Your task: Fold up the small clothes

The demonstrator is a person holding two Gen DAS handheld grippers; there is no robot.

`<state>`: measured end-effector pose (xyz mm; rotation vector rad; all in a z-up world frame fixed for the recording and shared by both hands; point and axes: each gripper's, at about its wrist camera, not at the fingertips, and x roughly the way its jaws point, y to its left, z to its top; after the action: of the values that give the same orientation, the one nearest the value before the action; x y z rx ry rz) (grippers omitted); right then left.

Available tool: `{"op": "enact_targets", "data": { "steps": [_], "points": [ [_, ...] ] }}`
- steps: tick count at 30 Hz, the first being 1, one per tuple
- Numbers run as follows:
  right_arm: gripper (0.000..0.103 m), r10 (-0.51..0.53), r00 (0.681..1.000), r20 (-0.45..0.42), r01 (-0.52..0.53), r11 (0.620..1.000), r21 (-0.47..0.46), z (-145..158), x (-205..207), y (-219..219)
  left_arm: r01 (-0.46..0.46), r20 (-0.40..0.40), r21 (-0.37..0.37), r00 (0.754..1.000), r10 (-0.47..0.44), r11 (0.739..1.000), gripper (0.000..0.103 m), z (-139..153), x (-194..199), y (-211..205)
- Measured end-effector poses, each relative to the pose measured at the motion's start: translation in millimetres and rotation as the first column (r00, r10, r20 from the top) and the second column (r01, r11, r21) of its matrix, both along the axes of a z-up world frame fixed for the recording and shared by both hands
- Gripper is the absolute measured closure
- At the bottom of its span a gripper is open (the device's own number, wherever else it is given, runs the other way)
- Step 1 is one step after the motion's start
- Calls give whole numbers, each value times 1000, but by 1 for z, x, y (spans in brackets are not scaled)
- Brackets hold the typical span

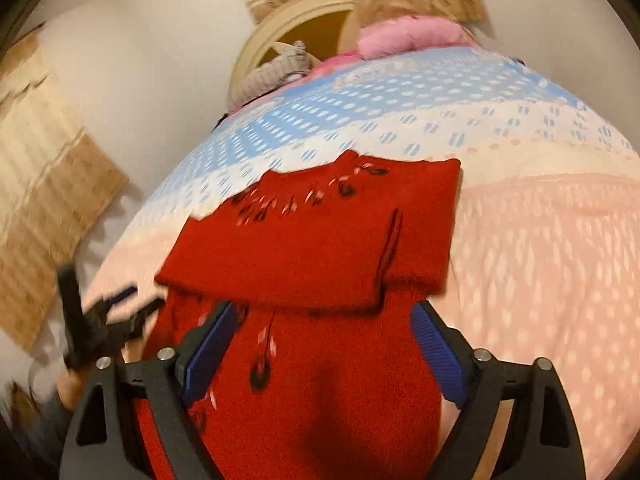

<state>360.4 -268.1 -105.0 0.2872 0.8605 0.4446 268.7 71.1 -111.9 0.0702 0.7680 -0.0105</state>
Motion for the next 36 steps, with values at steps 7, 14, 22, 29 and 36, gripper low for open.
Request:
{"op": "enact_targets", "data": {
  "steps": [7, 14, 22, 29, 36],
  "points": [
    [31, -22, 997, -80, 13, 993, -116, -20, 51, 26, -65, -23, -16, 998, 65, 998, 2, -15, 32, 17],
    [92, 26, 998, -58, -41, 962, -272, -36, 59, 52, -168, -124, -117, 980, 154, 979, 0, -38, 48, 54],
    [94, 60, 989, 135, -12, 944, -330, 21, 39, 55, -179, -153, -172, 976, 153, 969, 0, -43, 46, 61],
    [94, -10, 991, 137, 59, 930, -362, 20, 51, 35, -179, -152, -170, 976, 154, 969, 0, -44, 47, 62],
    [93, -62, 998, 22, 65, 925, -374, -43, 71, 12, -169, -143, -180, 979, 144, 969, 0, -41, 39, 63]
  ]
}}
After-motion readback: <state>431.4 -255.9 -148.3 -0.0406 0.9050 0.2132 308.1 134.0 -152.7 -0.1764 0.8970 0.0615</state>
